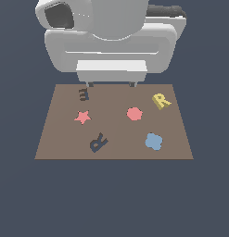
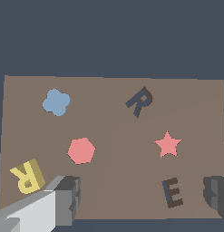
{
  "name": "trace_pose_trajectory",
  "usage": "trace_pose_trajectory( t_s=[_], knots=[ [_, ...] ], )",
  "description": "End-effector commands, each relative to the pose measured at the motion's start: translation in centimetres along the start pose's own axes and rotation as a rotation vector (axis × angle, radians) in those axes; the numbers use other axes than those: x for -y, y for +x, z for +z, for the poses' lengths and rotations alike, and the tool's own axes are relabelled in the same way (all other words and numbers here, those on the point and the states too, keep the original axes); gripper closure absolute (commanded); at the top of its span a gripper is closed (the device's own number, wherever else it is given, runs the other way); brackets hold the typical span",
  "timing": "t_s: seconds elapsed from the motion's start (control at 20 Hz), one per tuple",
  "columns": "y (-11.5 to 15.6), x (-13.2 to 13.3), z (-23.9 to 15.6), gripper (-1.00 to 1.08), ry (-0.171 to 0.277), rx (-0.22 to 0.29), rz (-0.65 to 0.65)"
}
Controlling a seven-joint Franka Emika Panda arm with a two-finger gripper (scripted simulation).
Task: Insert a designated object into the corresponding slot on a board.
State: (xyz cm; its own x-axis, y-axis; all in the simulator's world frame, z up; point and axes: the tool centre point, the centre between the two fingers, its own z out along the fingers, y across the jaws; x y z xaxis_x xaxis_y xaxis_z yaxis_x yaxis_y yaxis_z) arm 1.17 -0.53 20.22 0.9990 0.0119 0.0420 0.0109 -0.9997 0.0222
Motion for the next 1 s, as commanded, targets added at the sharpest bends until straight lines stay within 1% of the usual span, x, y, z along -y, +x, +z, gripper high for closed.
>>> trace_pose_trajectory(
  t_s=[0.0,0.2,0.4,0.6,0.8,0.95],
  knots=[
    [0.0,0.0,0.0,-0.92,0.000,0.000,0.000],
    [-0.1,0.7,0.5,-0.92,0.001,0.001,-0.015],
    [-0.6,2.9,2.1,-0.92,0.005,0.005,-0.059],
    [-1.6,6.4,4.8,-0.92,0.012,0.012,-0.133],
    [-3.4,11.1,8.3,-0.92,0.021,0.021,-0.234],
    [-4.8,14.1,10.7,-0.92,0.026,0.027,-0.301]
  ],
)
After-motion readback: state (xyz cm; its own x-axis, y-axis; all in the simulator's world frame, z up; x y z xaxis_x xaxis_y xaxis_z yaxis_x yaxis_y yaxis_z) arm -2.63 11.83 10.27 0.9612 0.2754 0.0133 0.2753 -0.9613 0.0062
